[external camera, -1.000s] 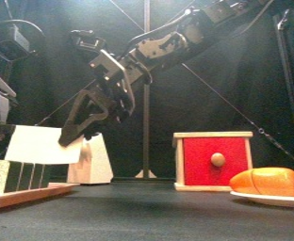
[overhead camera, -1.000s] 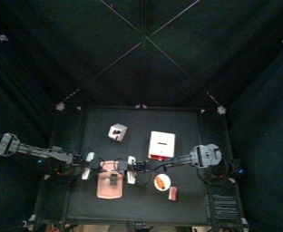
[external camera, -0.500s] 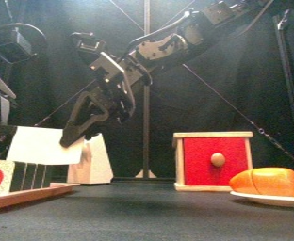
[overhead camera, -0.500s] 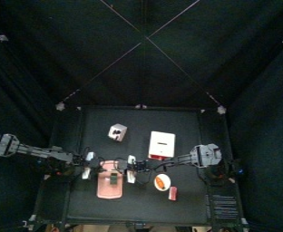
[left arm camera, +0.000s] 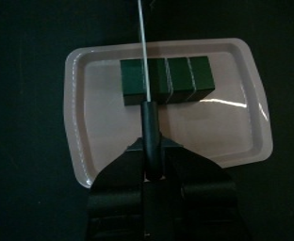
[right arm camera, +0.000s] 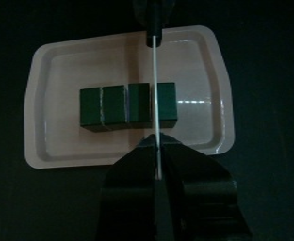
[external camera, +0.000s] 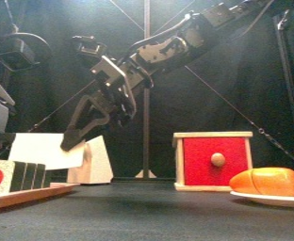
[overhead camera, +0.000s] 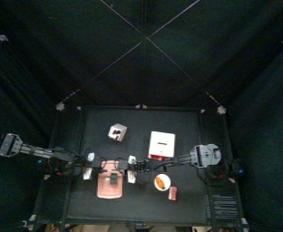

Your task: Cut sushi roll

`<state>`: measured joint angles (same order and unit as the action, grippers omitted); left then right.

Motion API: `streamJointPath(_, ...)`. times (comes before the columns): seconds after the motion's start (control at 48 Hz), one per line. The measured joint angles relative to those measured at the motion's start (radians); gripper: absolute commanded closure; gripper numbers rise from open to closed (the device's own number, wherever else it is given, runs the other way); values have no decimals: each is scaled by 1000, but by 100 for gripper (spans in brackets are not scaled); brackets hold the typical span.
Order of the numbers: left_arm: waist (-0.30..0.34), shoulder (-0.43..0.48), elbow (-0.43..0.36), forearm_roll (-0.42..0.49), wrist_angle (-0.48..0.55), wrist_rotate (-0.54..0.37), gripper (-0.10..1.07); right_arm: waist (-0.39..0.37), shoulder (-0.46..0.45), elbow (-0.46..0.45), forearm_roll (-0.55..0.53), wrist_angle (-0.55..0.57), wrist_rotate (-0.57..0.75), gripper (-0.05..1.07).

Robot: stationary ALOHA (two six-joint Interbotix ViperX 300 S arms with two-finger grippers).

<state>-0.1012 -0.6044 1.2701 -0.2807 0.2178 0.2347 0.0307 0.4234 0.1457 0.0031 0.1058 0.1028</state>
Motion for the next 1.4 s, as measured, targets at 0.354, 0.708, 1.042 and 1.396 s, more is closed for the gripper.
streamJointPath(0.354,-11,34,-2,-34,-6,0,60,2,20,3,32,-9,-2,78)
streamJointPath(0.708,-23,98,-6,-60,-11,2,60,2,46,2,44,-18,-2,78)
streamJointPath(1.042,-25,101,-6,-60,-21,0,60,2,46,2,51,-18,-2,78)
streamJointPath(1.396,2,95,-9,6,-35,0,60,-9,43,-3,49,-14,-2,78)
